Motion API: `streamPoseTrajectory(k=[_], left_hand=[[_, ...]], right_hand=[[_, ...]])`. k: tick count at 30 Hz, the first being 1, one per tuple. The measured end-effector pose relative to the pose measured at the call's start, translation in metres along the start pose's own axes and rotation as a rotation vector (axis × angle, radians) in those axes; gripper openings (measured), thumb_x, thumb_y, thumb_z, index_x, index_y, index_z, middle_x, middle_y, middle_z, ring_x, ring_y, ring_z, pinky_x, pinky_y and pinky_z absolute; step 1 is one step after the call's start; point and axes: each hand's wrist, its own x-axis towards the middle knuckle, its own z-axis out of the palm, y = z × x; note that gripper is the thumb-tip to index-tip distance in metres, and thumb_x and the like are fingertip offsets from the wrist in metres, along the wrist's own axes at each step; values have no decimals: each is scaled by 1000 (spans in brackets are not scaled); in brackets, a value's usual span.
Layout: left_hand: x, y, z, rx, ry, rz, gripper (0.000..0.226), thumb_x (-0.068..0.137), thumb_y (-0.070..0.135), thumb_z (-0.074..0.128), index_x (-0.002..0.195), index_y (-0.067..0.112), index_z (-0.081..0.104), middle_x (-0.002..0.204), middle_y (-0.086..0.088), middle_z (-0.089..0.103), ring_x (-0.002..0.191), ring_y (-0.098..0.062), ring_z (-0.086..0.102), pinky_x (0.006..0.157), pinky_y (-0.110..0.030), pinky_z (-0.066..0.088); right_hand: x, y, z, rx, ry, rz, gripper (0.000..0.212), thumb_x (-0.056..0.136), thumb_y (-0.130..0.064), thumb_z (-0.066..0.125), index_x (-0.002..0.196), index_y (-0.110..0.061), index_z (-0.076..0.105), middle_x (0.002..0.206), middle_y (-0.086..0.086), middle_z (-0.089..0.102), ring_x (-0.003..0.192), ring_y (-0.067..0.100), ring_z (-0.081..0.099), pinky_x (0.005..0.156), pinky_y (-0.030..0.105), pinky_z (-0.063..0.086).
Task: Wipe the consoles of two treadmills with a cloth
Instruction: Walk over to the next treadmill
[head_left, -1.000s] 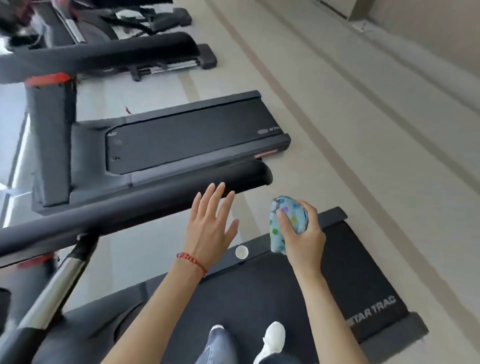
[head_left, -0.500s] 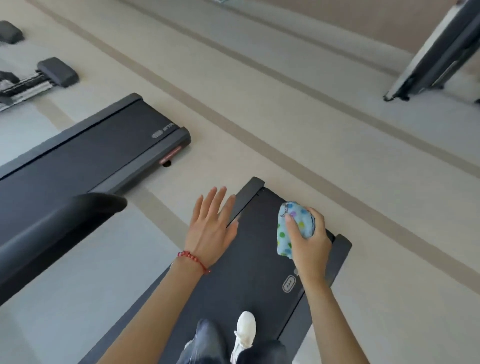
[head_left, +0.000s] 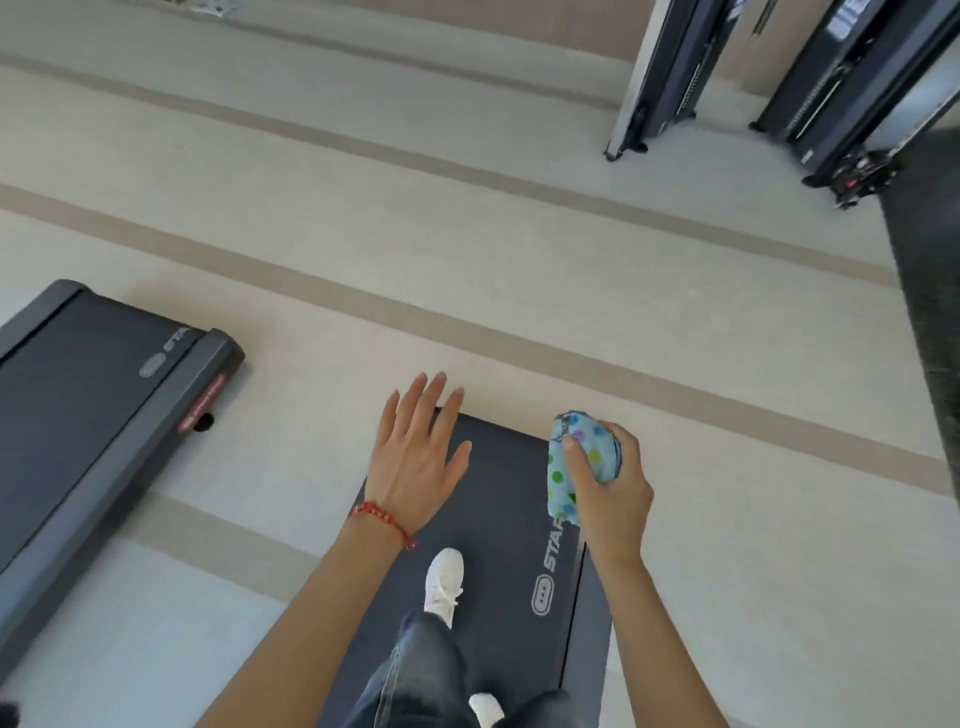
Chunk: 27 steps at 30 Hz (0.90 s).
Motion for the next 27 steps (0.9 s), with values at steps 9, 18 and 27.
streamPoseTrajectory(k=[9, 18, 27], left_hand=[[135, -46, 30, -16, -6, 135, 51, 91, 35, 37, 130, 5, 50, 137, -19, 47, 130, -32, 33, 106, -52, 32], [262, -45, 74, -39, 18, 189, 50, 91, 34, 38, 132, 5, 45, 138, -19, 45, 131, -33, 33, 105, -51, 30], [412, -25, 111, -21, 20, 133, 51, 92, 36, 36, 133, 5, 45, 139, -19, 44, 131, -34, 33, 106, -53, 31]], right_hand=[[102, -34, 51, 47, 102, 44, 27, 81, -32, 69, 103, -34, 53, 92, -21, 62, 85, 3, 63, 73, 27, 55], [230, -50, 70, 20, 159, 5, 26, 81, -34, 69, 101, -35, 53, 91, -22, 62, 85, 3, 63, 77, 35, 57], [399, -78, 69, 31, 100, -56, 27, 82, -32, 68, 103, -31, 52, 90, -23, 60, 82, -1, 61, 69, 26, 54]])
